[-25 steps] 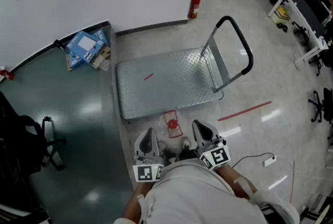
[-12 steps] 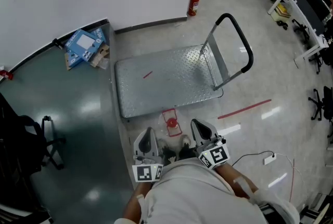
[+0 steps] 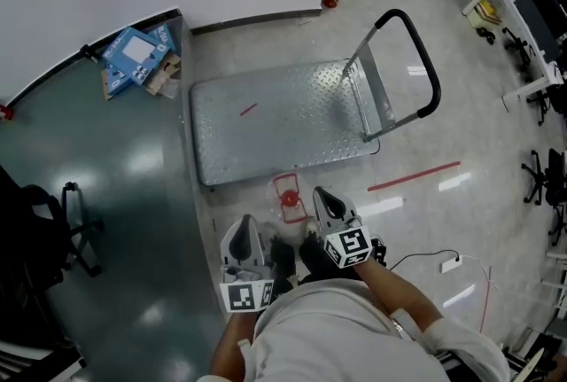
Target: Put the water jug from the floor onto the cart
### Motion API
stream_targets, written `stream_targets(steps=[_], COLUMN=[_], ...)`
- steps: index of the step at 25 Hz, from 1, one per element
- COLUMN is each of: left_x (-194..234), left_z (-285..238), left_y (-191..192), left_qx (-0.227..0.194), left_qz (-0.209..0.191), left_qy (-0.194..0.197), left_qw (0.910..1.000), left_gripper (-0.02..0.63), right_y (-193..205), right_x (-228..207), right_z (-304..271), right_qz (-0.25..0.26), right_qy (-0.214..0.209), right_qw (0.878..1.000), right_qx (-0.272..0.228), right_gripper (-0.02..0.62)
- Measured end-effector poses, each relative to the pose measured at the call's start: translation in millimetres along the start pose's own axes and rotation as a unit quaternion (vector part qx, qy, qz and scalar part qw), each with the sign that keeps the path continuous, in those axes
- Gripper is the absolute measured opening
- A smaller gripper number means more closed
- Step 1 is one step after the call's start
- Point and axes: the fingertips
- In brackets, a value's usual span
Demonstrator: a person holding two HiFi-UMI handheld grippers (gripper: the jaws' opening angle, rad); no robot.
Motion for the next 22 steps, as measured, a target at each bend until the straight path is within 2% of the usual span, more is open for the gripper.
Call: stream_targets(steps=[4,11,15,18,22], left_x=[15.1,28.5,28.6,30.3,32.7], left_z=[-6.2,-17.3,-24.5,-29.9,-29.4], left_y=[8.0,54.5,81.0,100.7,124.4], left_qx=[0.004,0.028,0.042,0.052,0.067], left_qz=[-0.003,0.008,0.008,0.014,0.018], left_qy=[-0.018,-0.030,-0.024,-0.026,-0.031], left_qw=[0.9998,0.9991,0.9988,0.9982,0.9971], left_gripper=[0.003,0.003,0.003,0.003,0.003], right_y=[51.1,157.9,225.2,274.8,341.4], right_x=[-10.9,-17.9,-22.4,-22.3,-24.9], right_z=[-30.6,-77.6,-93.1,-99.9,-101.5], right_qz=[-0.002,-0.002,-0.010,-0.033,-0.073], right_qy=[-0.002,-0.022,-0.024,-0.033,-0.036], right_qw=[0.998,0.986,0.971,0.953,0.923], right_qx=[0.068,0.168,0.238,0.298,0.375], right_gripper=[0.012,0.012,0.013,0.018,0.181])
Point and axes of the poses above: the fingertips, and each gripper's own axes: z backward along the fingers, x to its left, y out of its underside, and after that the axes turned 9 degrees about -y, right-handed
